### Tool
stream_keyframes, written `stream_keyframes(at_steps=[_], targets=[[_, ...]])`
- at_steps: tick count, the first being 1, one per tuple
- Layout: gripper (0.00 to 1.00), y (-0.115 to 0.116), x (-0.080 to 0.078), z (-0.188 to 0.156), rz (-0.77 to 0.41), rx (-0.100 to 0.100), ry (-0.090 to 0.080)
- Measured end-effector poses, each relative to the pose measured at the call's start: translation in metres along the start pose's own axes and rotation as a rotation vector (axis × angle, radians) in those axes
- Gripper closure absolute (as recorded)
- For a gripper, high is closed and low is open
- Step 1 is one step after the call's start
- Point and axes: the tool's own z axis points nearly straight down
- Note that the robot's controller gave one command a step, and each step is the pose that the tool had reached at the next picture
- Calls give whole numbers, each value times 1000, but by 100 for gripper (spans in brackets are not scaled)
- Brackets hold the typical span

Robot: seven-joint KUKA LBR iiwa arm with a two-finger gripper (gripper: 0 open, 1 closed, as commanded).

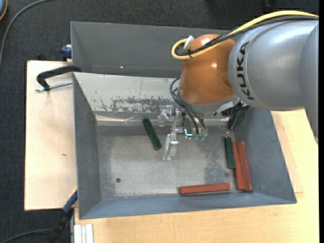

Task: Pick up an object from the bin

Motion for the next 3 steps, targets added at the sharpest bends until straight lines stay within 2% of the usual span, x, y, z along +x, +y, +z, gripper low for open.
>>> stream_keyframes(at_steps=[1,2,3], targets=[[0,-13,-4,93,29,-1,-6],[0,-14,-39,89,118,-2,-13],[100,-16,-31,94,117,6,21]])
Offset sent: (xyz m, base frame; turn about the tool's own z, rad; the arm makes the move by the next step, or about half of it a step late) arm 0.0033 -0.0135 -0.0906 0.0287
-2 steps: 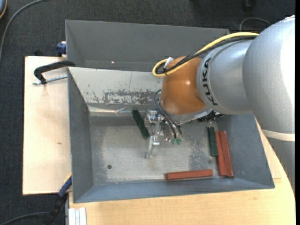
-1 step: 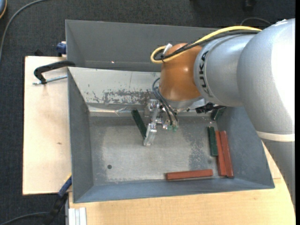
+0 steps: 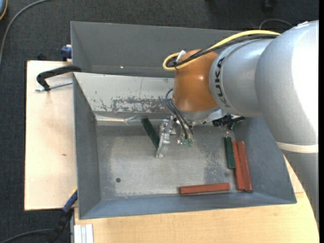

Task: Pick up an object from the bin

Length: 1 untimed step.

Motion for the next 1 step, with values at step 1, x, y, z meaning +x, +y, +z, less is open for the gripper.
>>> stream_keyframes(at_steps=[1], targets=[[100,-5,28,-129,-289,-5,-37]])
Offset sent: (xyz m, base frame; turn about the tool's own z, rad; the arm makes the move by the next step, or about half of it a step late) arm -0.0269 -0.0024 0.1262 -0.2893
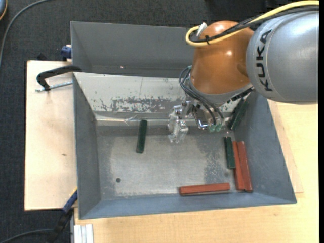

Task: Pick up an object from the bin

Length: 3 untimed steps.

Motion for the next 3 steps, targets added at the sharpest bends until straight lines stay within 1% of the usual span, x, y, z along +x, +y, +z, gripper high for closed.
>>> stream_keyframes(at_steps=[1,2,3], targets=[[0,0,1,2,1,-1,4],[0,35,-12,77,202,-1,13],[0,71,-4,124,-41,-2,8]])
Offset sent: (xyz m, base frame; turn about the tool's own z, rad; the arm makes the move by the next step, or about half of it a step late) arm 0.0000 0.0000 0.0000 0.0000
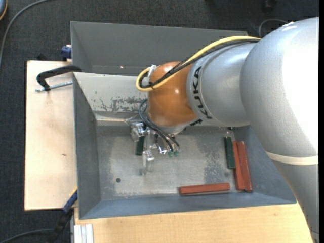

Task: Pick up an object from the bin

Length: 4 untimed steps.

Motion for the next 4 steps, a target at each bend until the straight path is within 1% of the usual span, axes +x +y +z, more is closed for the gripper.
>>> stream_keyframes(at_steps=[1,2,3,4], targets=[[0,-68,7,0,-249,1,-3],[100,-68,4,-3,-249,1,-17],[0,-68,7,0,-250,1,-4],[0,-90,-27,-28,-152,2,-9]])
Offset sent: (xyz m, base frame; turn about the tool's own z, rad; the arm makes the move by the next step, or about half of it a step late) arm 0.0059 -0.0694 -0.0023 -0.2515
